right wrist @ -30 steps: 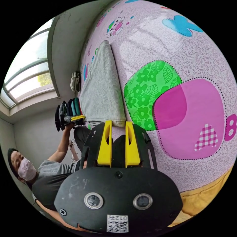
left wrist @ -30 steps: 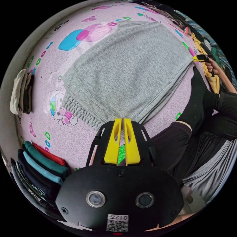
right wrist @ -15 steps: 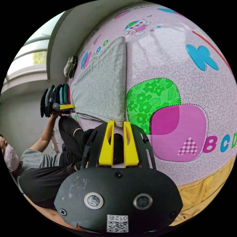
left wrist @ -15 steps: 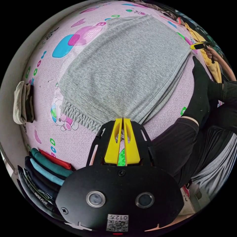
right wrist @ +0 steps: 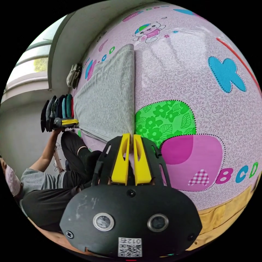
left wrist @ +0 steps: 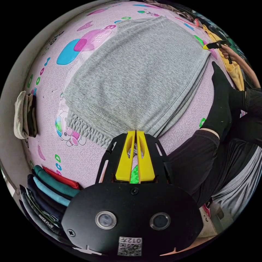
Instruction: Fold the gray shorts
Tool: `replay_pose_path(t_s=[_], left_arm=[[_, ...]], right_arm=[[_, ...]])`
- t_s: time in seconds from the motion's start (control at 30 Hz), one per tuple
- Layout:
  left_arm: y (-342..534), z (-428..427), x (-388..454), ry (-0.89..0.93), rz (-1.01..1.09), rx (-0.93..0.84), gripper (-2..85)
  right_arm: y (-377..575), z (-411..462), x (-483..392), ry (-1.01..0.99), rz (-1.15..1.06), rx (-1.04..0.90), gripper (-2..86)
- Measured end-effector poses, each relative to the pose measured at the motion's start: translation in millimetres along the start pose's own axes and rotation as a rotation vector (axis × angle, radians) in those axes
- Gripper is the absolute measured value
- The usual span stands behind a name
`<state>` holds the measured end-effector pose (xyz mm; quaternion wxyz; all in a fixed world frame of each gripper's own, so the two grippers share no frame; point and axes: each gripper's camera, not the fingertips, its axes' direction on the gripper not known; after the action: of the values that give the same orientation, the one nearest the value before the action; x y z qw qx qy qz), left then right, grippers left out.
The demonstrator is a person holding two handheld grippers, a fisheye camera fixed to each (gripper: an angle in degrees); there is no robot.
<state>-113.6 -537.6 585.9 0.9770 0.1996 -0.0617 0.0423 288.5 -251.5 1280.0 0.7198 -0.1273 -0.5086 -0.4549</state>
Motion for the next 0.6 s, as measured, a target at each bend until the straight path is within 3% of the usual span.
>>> replay_pose_path(t_s=[0.17, 0.3, 0.47, 0.6], left_arm=[[6, -11, -2, 0.023, -0.007, 0.004, -0.1], [13, -33, -4, 0.050, -0.007, -0.011, -0.1], [11, -84, 15, 0.054, 0.023, 0.152, -0.1], [-33, -97, 62, 0.049, 0.147, 0.249, 0.0]], right_arm=[[-3, 6, -23, 0.109, -0.079, -0.038, 2.9], [0, -1, -12, 0.028, -0.009, -0.062, 5.9], [23, -3, 17, -0.144, 0.110, -0.007, 7.8], [11, -23, 15, -0.134, 0.091, 0.120, 8.0]])
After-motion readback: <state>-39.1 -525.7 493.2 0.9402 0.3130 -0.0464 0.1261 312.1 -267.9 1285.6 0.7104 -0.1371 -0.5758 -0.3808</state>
